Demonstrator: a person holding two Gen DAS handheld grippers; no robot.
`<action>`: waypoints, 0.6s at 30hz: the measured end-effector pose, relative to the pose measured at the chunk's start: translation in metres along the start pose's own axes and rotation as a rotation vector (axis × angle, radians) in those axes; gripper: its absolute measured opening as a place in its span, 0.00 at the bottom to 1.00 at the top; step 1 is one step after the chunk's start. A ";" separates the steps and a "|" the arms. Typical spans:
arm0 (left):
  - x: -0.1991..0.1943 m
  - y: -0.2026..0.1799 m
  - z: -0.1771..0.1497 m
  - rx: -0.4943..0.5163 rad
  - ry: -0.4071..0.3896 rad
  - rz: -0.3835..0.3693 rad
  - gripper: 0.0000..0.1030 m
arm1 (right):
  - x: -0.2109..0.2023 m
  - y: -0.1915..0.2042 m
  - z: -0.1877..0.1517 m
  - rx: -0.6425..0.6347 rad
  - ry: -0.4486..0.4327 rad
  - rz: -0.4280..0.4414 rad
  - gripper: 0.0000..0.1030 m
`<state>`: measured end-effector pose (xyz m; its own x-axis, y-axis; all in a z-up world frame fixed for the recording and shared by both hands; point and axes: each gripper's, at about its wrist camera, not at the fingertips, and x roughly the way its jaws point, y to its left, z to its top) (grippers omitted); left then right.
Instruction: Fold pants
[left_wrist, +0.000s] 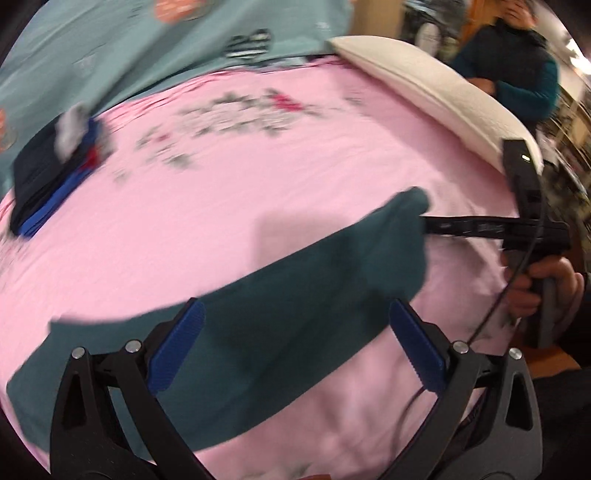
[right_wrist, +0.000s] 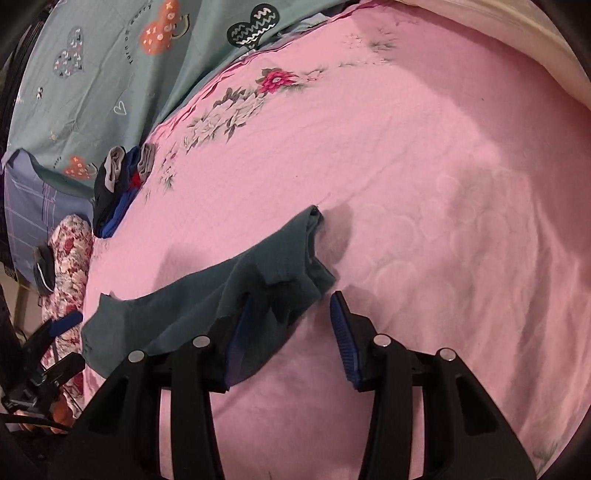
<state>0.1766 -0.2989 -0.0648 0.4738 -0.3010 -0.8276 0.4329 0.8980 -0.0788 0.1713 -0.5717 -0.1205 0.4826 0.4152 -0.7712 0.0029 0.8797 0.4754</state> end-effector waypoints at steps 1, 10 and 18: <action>0.013 -0.014 0.006 0.034 0.009 -0.042 0.98 | 0.003 0.003 0.002 -0.015 0.000 -0.009 0.44; 0.079 -0.015 -0.006 -0.011 0.218 -0.079 0.96 | -0.015 -0.013 -0.001 0.080 -0.065 -0.029 0.07; 0.086 -0.012 -0.001 -0.034 0.232 -0.093 0.98 | -0.029 -0.034 -0.032 0.166 -0.059 0.011 0.13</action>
<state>0.2111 -0.3354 -0.1357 0.2429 -0.3050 -0.9209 0.4384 0.8813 -0.1763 0.1290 -0.6065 -0.1277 0.5339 0.4062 -0.7416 0.1392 0.8228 0.5510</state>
